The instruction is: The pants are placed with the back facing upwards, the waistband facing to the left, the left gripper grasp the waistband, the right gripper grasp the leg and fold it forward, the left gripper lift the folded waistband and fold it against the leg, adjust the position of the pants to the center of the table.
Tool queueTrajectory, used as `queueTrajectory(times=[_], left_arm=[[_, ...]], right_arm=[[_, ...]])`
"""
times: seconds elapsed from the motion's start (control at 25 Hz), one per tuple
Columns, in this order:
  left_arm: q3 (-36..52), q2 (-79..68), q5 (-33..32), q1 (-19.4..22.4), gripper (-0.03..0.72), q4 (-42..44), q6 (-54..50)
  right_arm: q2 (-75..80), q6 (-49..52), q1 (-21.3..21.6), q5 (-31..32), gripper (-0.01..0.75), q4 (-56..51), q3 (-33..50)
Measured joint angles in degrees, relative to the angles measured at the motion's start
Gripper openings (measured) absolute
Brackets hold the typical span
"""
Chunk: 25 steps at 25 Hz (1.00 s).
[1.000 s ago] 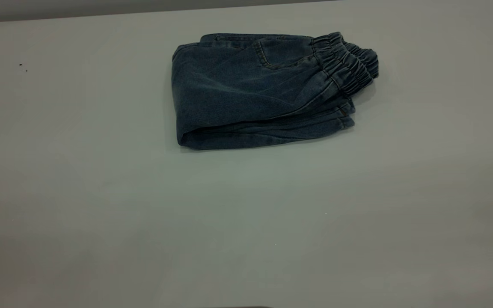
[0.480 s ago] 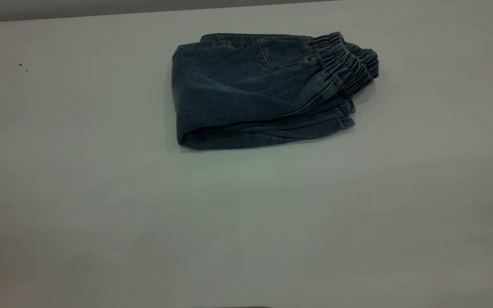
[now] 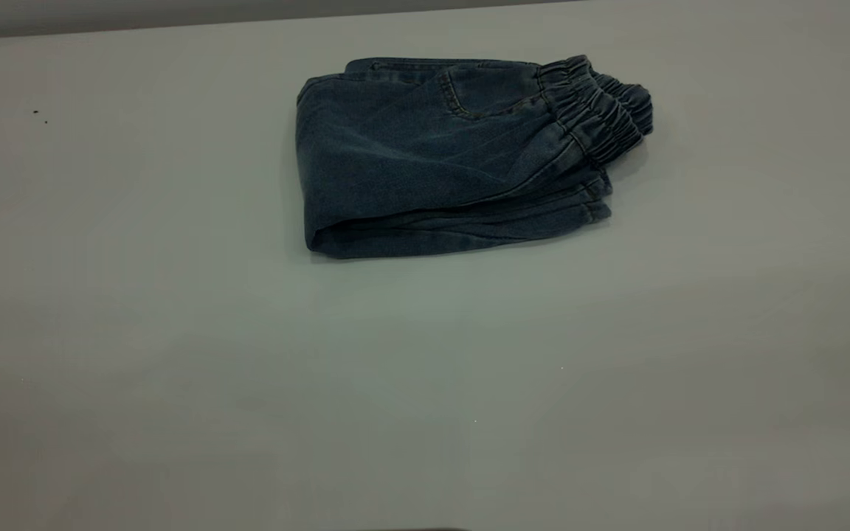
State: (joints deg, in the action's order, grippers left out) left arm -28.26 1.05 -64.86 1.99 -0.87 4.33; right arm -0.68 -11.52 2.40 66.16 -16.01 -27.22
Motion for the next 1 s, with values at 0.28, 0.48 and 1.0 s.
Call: queueTrajectory(times=[0.28,0.48,1.0], left_arm=[[0.00,0.00,0.00,0.40,0.537,0.00,0.00],[0.00,0.00,0.00,0.40,0.537,0.00,0.00],[0.00,0.00,0.00,0.40,0.537,0.00,0.00]], right_arm=[[0.00,0.00,1.19,0.00,0.475,-0.08,0.00],[0.00,0.26,1.19,0.00,0.475,1.12,0.00],[0.00,14.36,1.19,-0.75,0.475,12.55,0.00]])
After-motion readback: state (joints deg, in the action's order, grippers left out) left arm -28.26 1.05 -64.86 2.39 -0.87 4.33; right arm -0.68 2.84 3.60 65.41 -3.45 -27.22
